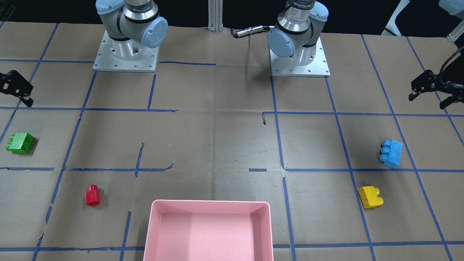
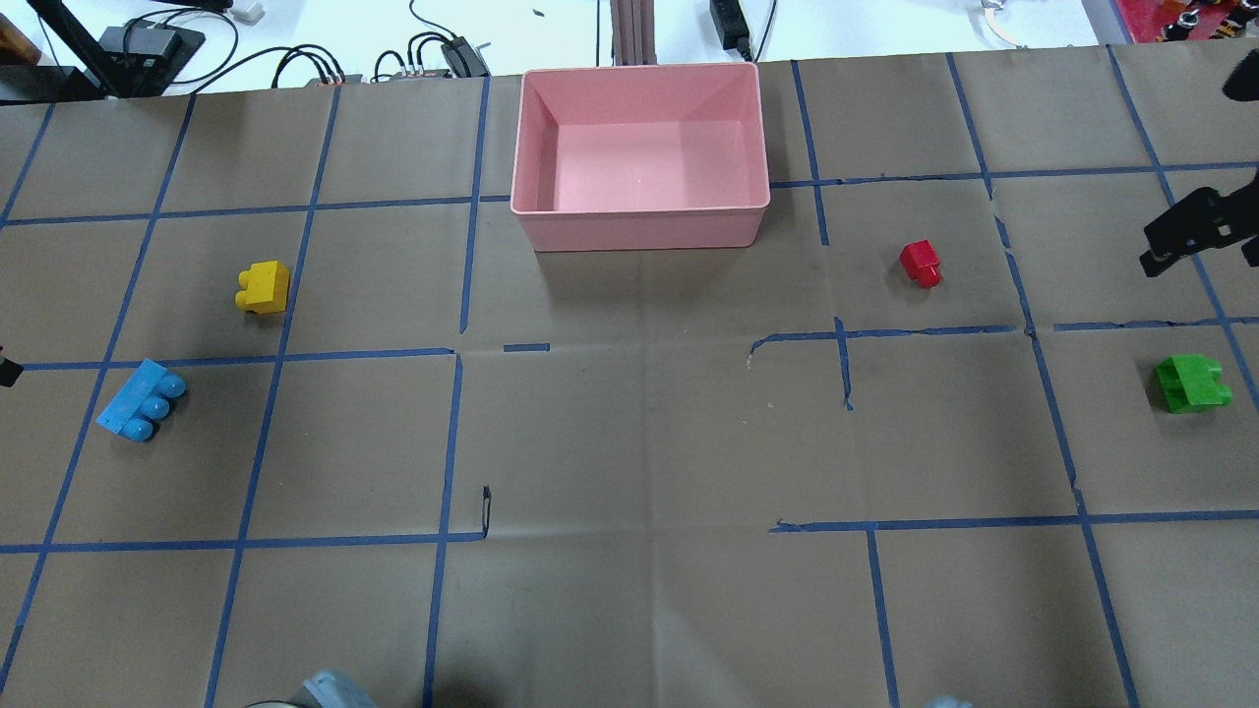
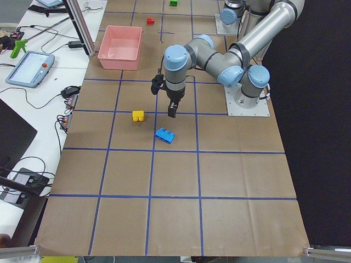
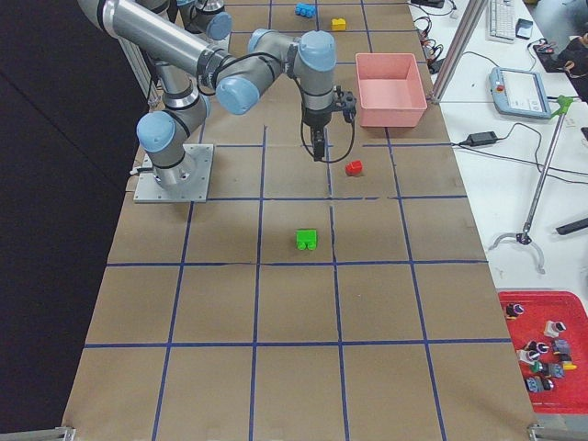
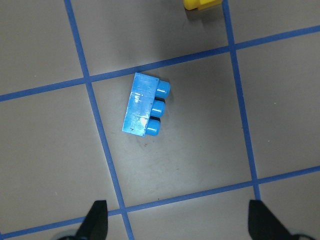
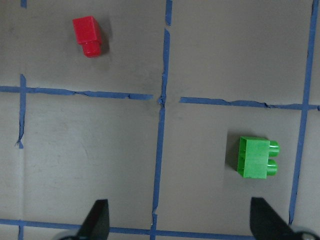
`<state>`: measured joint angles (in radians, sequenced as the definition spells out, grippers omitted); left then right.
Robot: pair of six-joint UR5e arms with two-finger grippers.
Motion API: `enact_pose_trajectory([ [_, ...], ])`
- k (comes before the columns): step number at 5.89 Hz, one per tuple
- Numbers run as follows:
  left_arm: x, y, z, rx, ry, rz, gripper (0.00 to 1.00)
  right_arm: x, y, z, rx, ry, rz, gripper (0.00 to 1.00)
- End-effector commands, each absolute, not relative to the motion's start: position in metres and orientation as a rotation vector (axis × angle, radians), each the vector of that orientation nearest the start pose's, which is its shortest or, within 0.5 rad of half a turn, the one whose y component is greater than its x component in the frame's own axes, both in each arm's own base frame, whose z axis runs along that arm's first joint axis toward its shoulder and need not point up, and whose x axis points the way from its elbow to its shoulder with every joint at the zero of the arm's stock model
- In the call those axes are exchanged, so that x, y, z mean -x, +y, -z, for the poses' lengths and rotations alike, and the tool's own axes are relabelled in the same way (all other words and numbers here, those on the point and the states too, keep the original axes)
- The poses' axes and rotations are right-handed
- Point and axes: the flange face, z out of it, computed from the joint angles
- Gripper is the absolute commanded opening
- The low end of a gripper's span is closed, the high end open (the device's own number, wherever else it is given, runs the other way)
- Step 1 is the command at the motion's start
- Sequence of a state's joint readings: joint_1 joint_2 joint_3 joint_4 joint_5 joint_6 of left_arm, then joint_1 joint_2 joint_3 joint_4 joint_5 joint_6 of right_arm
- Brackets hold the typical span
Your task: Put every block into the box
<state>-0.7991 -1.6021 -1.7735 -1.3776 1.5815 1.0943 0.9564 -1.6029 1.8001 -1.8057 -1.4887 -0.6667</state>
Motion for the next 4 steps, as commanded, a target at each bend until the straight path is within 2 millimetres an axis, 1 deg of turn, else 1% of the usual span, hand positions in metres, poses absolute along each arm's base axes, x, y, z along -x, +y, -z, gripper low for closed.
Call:
enact_pose_trajectory([
  [1, -0.249, -0.446, -0.355, -0.629, 3.135, -0.068, 1.00, 0.244, -0.446, -0.382, -0.065, 2.914, 0.275, 1.00],
  [2, -0.261, -0.457, -0.321, -0.633, 3.132, -0.072, 1.00, 0.260, -0.445, -0.362, -0.055, 2.909, 0.268, 1.00],
  [3, -0.269, -0.471, -0.295, -0.636, 3.123, -0.062, 1.00, 0.261, -0.451, -0.340, -0.042, 2.860, 0.285, 1.00],
  [4, -0.275, -0.480, -0.268, -0.622, 3.128, -0.053, 0.99, 0.261, -0.448, -0.311, -0.031, 2.877, 0.256, 0.99],
])
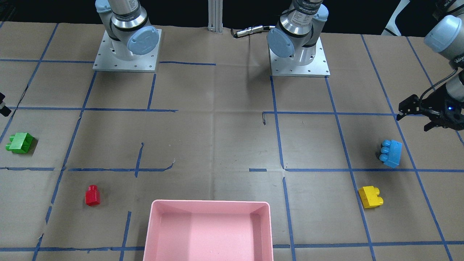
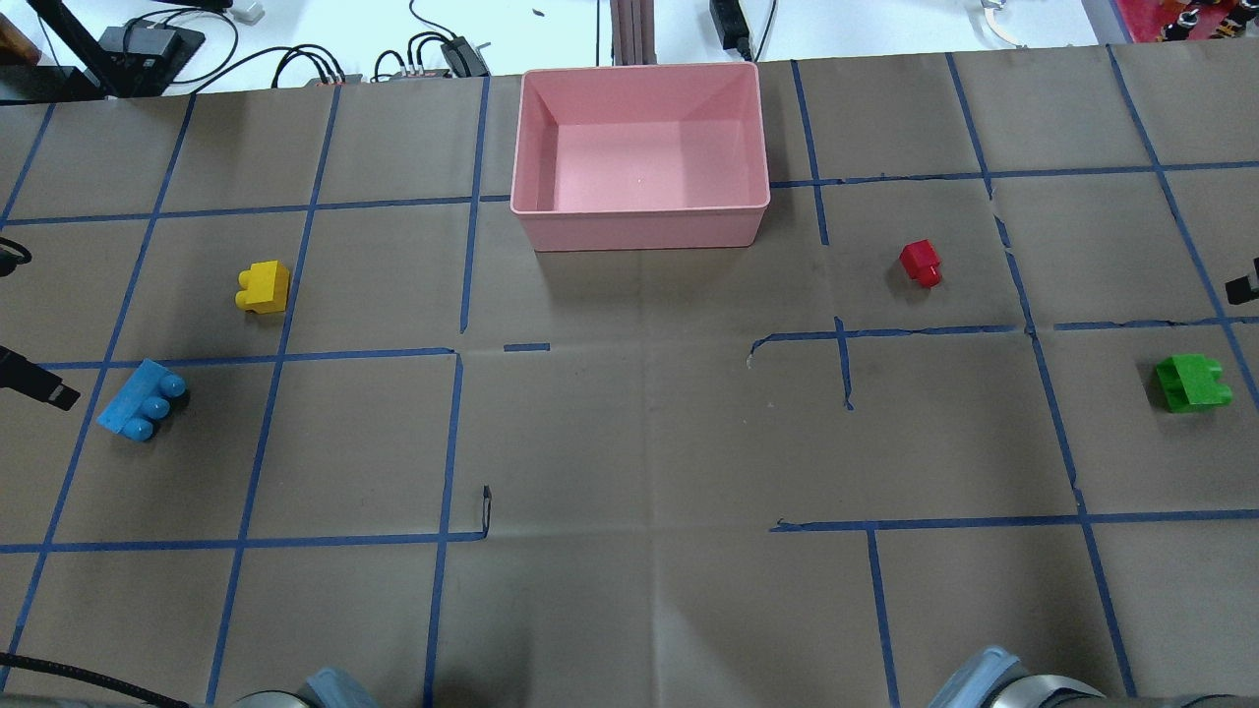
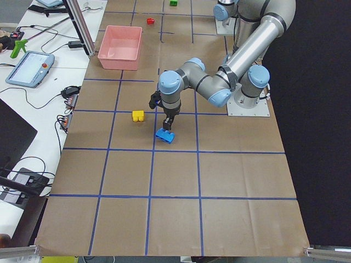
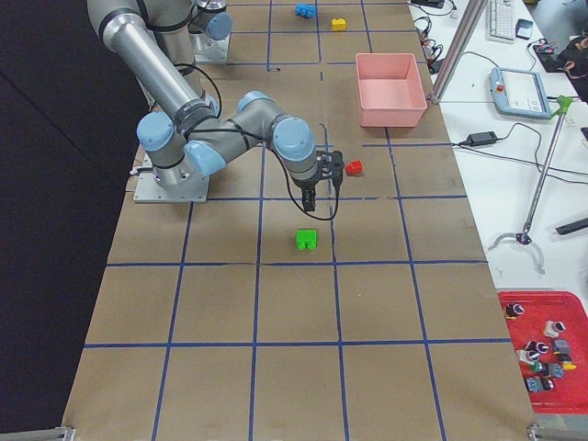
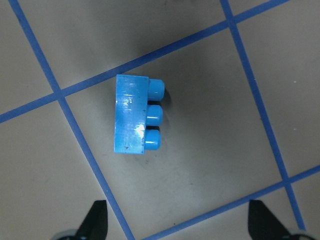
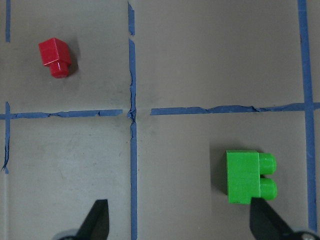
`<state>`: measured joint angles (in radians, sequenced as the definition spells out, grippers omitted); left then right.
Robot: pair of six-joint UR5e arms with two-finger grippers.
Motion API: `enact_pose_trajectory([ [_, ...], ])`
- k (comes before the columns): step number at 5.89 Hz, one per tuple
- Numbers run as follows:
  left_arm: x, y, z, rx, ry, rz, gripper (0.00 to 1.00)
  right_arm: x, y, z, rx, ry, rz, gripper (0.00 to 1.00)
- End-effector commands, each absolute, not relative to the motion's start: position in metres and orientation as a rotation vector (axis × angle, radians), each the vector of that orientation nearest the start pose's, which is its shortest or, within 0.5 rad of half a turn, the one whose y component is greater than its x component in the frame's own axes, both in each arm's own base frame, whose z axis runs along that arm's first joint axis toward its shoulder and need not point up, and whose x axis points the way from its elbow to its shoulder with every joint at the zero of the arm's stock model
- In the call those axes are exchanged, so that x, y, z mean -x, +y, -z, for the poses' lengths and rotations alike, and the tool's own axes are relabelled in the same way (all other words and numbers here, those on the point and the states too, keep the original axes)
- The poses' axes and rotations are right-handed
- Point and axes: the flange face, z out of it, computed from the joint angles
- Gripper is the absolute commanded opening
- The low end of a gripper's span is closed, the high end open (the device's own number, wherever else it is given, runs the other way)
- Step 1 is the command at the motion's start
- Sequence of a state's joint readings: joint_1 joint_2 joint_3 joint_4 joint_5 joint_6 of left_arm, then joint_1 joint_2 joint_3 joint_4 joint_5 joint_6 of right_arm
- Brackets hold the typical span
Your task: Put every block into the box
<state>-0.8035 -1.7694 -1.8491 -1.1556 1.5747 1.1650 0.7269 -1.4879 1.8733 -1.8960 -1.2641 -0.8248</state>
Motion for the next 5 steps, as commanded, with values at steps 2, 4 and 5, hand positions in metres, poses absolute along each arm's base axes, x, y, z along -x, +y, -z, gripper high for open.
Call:
enact_pose_trajectory([
  [2, -0.282, -0.501, -0.213, -0.577, 3.117, 0.012, 0.99, 0.286, -0.443, -0.264, 0.215, 3.142, 0.202, 1.00],
  [4, -0.259, -0.519, -0.208, -0.612, 3.086, 0.049, 0.99, 0.289, -0.445, -0.227, 0.287, 3.093, 0.134, 1.00],
  [5, -0.259, -0.519, -0.206, -0.617, 3.088, 0.043, 0.99, 0.292, -0.448, -0.209, 0.283, 3.070, 0.112, 1.00],
])
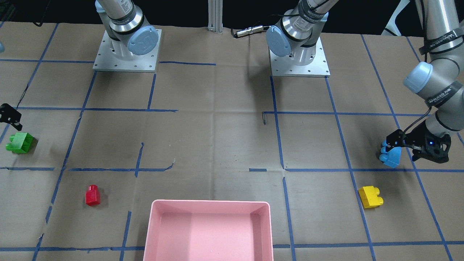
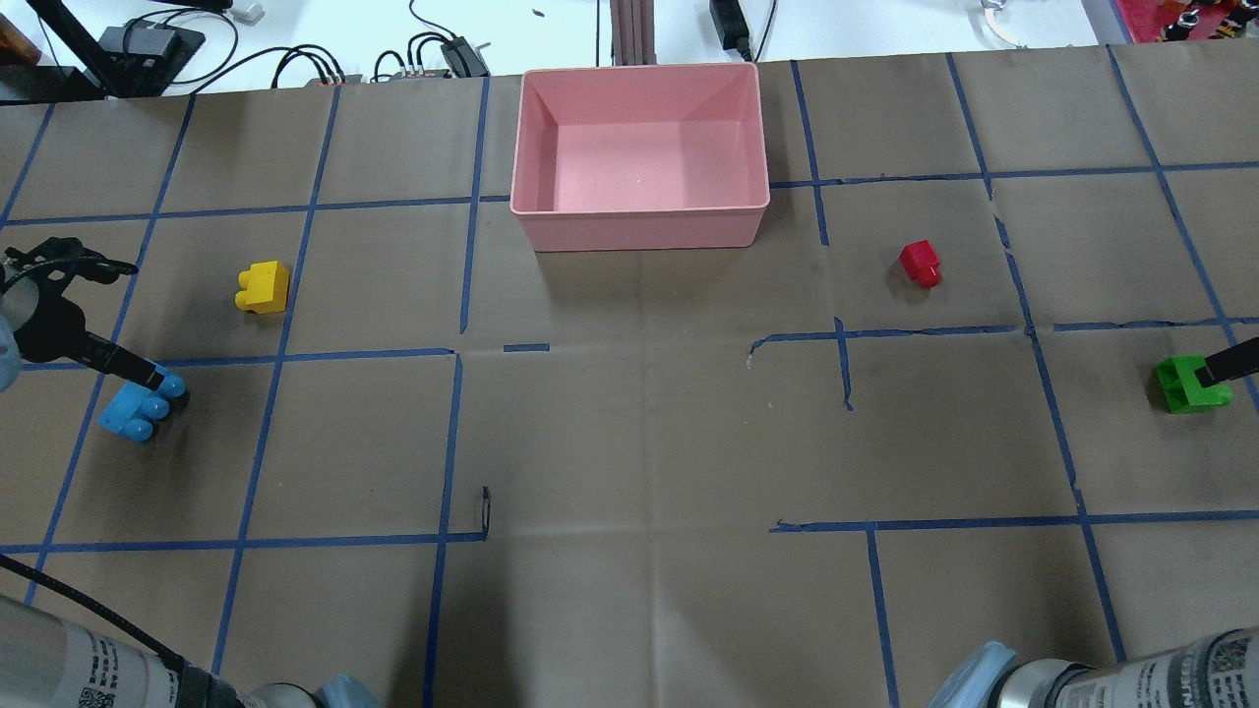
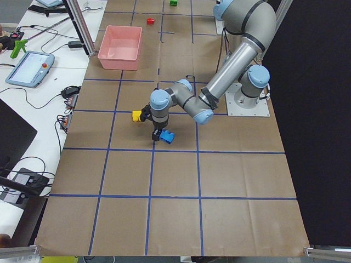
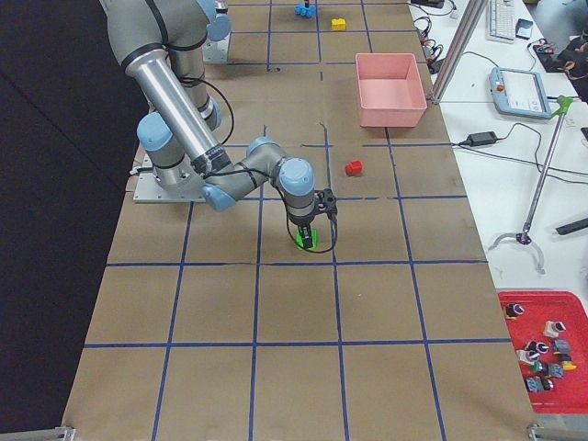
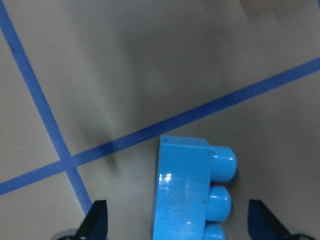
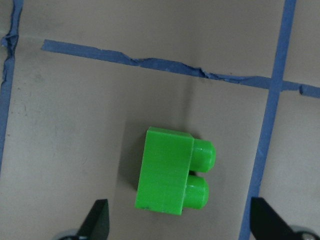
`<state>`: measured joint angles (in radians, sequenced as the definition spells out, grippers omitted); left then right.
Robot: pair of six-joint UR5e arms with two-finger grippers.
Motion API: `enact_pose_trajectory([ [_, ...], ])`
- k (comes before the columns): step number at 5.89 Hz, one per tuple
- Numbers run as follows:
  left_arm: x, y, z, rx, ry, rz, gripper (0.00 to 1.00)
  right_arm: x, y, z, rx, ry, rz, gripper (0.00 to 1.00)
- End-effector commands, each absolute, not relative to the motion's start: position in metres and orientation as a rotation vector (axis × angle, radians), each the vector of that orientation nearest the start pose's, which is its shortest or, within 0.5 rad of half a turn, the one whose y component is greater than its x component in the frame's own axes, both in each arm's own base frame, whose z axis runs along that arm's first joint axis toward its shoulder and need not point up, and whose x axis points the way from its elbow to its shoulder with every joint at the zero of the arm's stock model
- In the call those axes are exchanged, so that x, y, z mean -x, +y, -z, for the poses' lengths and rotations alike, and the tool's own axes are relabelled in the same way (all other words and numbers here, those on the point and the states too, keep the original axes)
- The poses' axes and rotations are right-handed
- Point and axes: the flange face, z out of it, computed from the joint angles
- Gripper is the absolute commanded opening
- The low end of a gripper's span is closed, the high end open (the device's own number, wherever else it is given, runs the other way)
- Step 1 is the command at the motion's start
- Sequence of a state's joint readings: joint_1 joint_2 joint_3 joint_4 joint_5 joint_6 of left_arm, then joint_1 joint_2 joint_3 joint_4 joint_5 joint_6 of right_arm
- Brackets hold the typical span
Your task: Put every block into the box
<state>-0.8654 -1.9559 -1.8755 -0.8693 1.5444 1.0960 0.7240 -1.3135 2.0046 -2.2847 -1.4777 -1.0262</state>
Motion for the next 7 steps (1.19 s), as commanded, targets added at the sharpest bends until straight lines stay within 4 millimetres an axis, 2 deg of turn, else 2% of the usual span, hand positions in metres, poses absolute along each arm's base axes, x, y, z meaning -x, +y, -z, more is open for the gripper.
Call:
enact_pose_trajectory([
  [1, -0.256, -0.514, -0.197, -0.620, 3.105, 0.022, 0.99, 0.297, -0.454, -0.191, 0.287, 3.063, 0.110, 1.00],
  [2, -0.249, -0.504, -0.176, -0.623, 3.122, -0.006, 0.99, 0.298, -0.454, -0.184, 0.290, 3.078, 0.123, 1.00],
  [4, -0.250, -0.504, -0.171, -0.622, 3.075, 0.035, 0.99, 0.297, -0.453, -0.183, 0.287, 3.080, 0.118, 0.99],
  [5, -0.253, -0.504, -0.171, -0.620, 3.076, 0.041, 0.98, 0.295, -0.453, -0.181, 0.284, 3.075, 0.115, 0.92],
  [6, -0.252, -0.503, -0.170, -0.614, 3.083, 0.043, 0.85, 0.294, -0.454, -0.180, 0.288, 3.072, 0.121, 0.82],
  [7, -0.252, -0.502, -0.170, -0.605, 3.090, 0.034, 0.62, 0.292, -0.455, -0.181, 0.293, 3.071, 0.124, 0.50],
])
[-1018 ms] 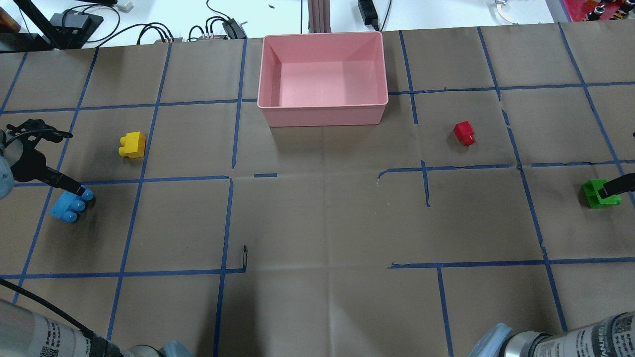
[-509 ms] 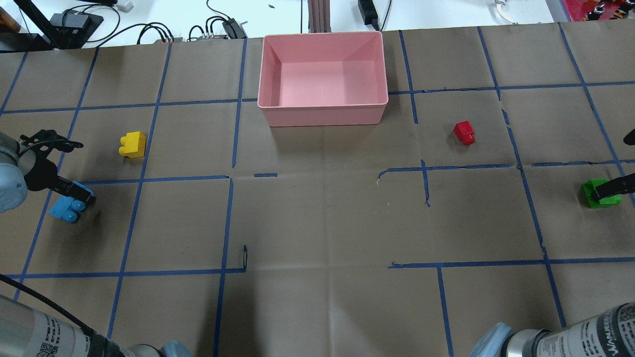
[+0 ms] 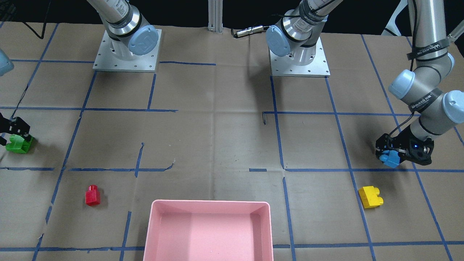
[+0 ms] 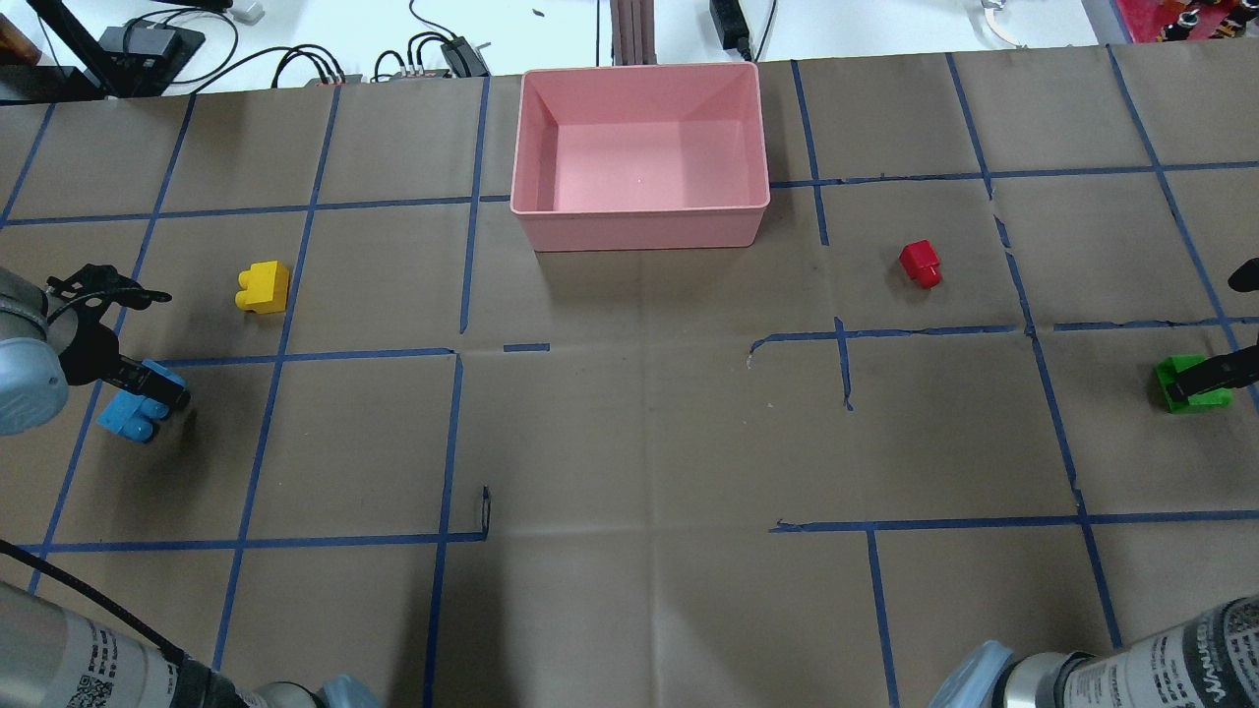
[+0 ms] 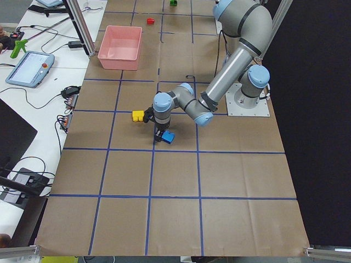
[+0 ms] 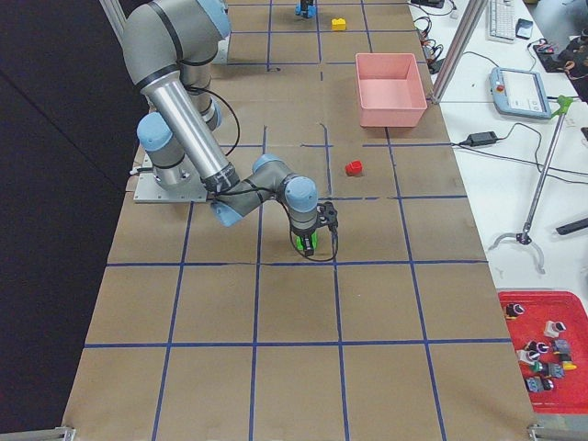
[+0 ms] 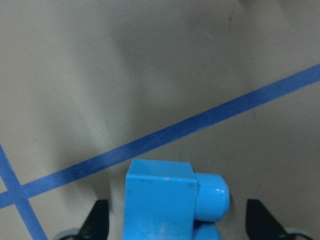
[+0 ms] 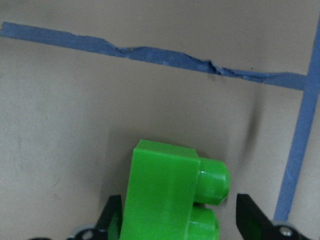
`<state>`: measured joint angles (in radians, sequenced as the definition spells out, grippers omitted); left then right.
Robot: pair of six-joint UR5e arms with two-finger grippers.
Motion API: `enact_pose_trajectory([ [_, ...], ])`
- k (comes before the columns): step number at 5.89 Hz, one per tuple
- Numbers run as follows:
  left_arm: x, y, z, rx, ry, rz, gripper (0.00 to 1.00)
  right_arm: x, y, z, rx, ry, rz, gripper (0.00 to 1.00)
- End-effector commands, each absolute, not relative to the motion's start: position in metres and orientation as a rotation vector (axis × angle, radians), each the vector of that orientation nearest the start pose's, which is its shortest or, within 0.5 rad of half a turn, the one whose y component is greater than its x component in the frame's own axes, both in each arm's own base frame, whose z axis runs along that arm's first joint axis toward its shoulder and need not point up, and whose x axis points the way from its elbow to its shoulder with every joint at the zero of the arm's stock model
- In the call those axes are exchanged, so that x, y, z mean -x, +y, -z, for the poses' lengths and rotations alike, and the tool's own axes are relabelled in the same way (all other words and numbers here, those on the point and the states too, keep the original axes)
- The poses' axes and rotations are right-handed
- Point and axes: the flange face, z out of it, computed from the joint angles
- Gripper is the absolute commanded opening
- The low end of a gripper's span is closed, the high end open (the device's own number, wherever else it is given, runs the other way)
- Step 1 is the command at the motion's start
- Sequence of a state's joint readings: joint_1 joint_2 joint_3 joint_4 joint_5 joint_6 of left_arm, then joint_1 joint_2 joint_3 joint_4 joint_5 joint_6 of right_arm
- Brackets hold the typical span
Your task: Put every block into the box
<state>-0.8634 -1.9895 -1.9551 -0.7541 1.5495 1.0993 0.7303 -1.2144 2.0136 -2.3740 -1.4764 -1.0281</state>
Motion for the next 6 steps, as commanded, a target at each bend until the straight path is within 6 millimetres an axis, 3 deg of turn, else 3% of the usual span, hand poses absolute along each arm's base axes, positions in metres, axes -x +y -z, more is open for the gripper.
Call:
enact_pose_trajectory([
  [1, -0.254, -0.501, -0.171, -0.600, 3.088, 0.023, 0.43, 0.292, -0.456, -0.182, 0.294, 3.072, 0.125, 0.35],
  [2, -0.255, -0.502, -0.172, -0.596, 3.081, 0.017, 0.29, 0.294, -0.461, -0.192, 0.293, 3.082, 0.143, 0.11],
  [3, -0.257, -0.503, -0.182, -0.572, 3.084, 0.013, 0.22, 0.293, -0.476, -0.209, 0.331, 3.105, 0.173, 0.08],
  [4, -0.255, -0.508, -0.205, -0.535, 3.096, 0.005, 0.18, 0.287, -0.513, -0.248, 0.390, 3.158, 0.262, 0.07],
  [5, -0.257, -0.523, -0.251, -0.478, 3.121, -0.009, 0.17, 0.259, -0.554, -0.299, 0.462, 3.176, 0.341, 0.07],
  [6, -0.239, -0.551, -0.309, -0.466, 3.141, -0.041, 0.17, 0.206, -0.601, -0.352, 0.525, 3.154, 0.380, 0.07],
])
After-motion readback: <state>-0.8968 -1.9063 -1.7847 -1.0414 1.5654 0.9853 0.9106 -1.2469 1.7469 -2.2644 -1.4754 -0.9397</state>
